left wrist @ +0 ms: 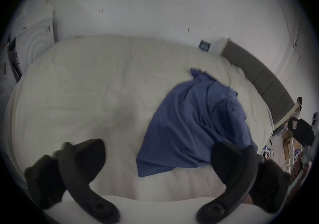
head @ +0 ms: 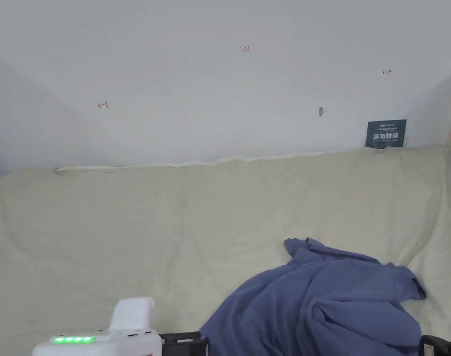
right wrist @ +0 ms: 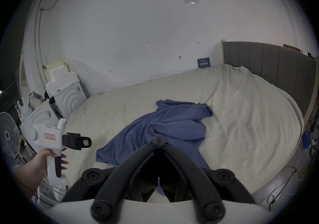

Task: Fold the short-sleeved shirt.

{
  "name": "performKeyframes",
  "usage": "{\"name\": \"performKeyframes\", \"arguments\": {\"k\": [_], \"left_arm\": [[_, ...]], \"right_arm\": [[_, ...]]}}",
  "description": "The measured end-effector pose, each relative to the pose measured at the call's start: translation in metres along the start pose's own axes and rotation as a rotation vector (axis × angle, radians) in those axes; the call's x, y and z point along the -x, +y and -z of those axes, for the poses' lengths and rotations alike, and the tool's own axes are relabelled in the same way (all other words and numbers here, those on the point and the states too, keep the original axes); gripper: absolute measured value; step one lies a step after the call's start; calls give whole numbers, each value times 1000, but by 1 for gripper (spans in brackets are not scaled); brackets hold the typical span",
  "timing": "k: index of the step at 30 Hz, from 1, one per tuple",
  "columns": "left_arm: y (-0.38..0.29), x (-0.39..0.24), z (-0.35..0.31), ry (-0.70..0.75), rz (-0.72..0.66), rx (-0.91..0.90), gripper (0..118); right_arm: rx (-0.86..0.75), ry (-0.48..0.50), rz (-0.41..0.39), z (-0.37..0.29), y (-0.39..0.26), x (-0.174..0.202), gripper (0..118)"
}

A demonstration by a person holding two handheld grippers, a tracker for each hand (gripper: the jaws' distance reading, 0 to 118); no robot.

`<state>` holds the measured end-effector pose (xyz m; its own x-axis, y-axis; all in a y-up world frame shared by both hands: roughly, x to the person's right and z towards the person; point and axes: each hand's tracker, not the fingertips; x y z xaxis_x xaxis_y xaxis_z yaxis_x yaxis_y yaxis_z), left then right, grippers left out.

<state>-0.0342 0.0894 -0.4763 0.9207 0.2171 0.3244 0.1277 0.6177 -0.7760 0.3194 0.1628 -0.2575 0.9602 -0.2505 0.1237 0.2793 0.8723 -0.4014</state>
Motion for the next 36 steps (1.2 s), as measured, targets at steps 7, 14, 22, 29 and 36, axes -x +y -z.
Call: {"name": "performKeyframes", "arguments": {"k": [7, 14, 22, 29, 36], "left_arm": [[-3, 2, 53, 76, 2, 115, 118], [-18, -4, 47, 146, -21, 69, 4], [-25, 5, 40, 47, -105, 33, 4], [-22, -9, 25, 8, 13, -72, 3], [-22, -4, 29, -16, 23, -51, 3]], "right_arm": [[84, 5, 7, 16, -11, -7, 1], [113, 14, 17, 26, -15, -8, 1], [95, 33, 20, 54, 10, -10, 1], [148, 32, -130, 206, 121, -23, 1], [671, -27, 13, 401, 168, -50, 53]]}}
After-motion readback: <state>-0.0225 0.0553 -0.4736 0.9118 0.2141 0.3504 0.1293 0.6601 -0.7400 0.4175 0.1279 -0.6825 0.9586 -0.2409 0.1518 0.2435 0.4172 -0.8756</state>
